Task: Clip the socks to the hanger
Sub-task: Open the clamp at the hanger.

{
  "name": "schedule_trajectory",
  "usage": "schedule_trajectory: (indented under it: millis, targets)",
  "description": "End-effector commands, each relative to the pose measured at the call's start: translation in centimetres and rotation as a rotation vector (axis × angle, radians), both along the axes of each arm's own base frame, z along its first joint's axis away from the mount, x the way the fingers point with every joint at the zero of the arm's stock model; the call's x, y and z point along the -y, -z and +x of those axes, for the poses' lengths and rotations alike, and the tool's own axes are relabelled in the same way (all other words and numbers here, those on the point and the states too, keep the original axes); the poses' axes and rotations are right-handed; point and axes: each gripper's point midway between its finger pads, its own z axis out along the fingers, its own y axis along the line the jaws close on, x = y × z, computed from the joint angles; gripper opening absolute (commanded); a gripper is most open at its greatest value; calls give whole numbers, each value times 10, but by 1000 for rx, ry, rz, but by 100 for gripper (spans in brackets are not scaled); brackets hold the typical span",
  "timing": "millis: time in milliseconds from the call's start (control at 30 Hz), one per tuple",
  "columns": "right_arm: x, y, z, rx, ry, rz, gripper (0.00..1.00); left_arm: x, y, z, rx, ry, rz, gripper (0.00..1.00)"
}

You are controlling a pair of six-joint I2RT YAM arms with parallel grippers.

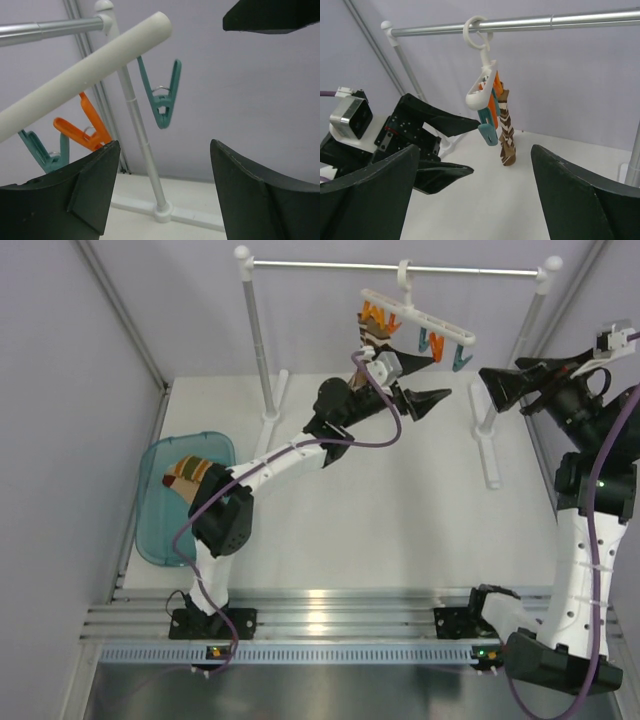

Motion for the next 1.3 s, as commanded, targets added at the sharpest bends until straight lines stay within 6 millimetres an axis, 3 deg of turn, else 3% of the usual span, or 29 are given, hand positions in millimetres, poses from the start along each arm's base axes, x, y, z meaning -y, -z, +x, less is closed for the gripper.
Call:
schedule_trajectory:
  millis: [0,67,100,233,433,667,900,1033,1267]
  targets:
    - [4,-32,-1,69,18,34,90,-6,-55,10,119,-69,-185,77]
    - [7,-34,2,74,35,41,88,-3,-65,17,125,-78,-220,77]
    - [8,-33,5,76,37,41,85,2,-56,22,115,-78,-217,76]
    - [7,-28,12,99,17,14,81,8,-56,22,108,-51,-239,75]
    - [11,-22,27,94,15,-6,73,17,-51,0,118,26,-228,76]
    - [12,-14,42,94,12,1,61,23,-48,-6,120,21,-219,75]
    - [-3,-6,57,80,-59,-7,53,21,-47,-10,117,6,-211,75]
    - [-18,1,57,55,-129,14,52,18,-49,-10,107,-15,-203,75]
    - [-26,19,62,14,-153,16,52,11,-47,-14,97,-30,-166,79]
